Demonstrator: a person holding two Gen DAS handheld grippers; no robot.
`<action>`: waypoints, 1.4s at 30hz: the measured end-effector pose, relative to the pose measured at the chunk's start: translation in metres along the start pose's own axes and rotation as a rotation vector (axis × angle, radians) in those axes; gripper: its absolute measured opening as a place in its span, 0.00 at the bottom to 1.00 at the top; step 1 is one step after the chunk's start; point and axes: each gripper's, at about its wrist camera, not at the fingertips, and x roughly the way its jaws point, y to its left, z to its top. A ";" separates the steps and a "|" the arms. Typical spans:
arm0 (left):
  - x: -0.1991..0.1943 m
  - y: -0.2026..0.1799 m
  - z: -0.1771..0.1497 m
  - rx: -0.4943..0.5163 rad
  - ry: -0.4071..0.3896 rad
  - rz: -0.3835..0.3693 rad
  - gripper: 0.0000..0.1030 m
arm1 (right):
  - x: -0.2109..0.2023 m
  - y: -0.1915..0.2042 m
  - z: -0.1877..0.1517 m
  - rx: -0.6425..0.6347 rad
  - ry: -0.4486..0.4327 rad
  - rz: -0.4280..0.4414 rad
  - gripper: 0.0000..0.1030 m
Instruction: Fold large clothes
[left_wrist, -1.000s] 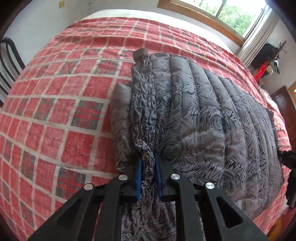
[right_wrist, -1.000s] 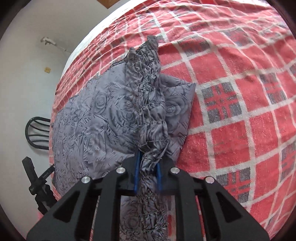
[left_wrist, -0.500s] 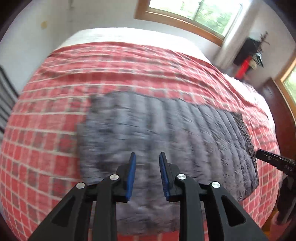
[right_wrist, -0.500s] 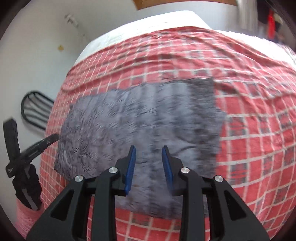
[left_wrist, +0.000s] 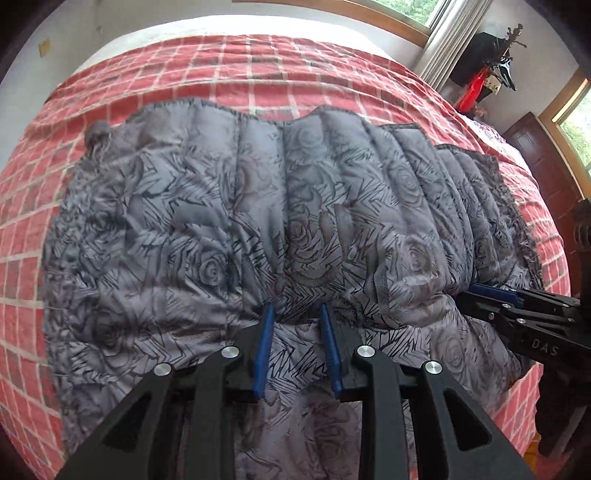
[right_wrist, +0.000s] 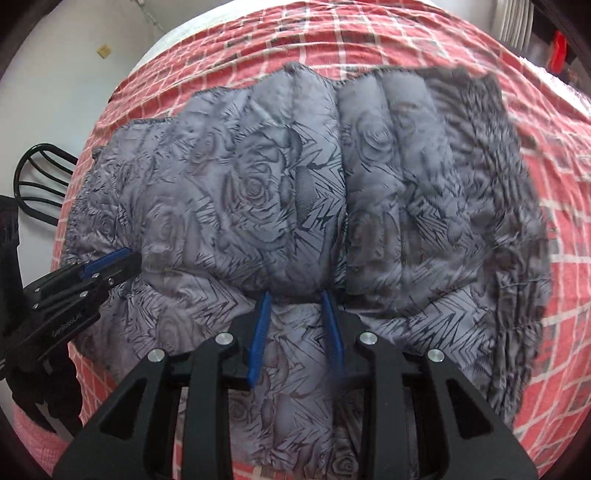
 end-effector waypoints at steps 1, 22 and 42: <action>0.000 0.000 -0.001 -0.002 -0.003 0.002 0.26 | 0.001 0.000 0.000 -0.003 -0.004 -0.003 0.27; -0.100 0.095 -0.003 -0.157 -0.128 0.029 0.67 | -0.105 -0.100 -0.015 0.129 -0.206 0.161 0.74; -0.023 0.153 -0.003 -0.281 -0.001 -0.139 0.78 | -0.004 -0.149 0.021 0.239 -0.026 0.391 0.85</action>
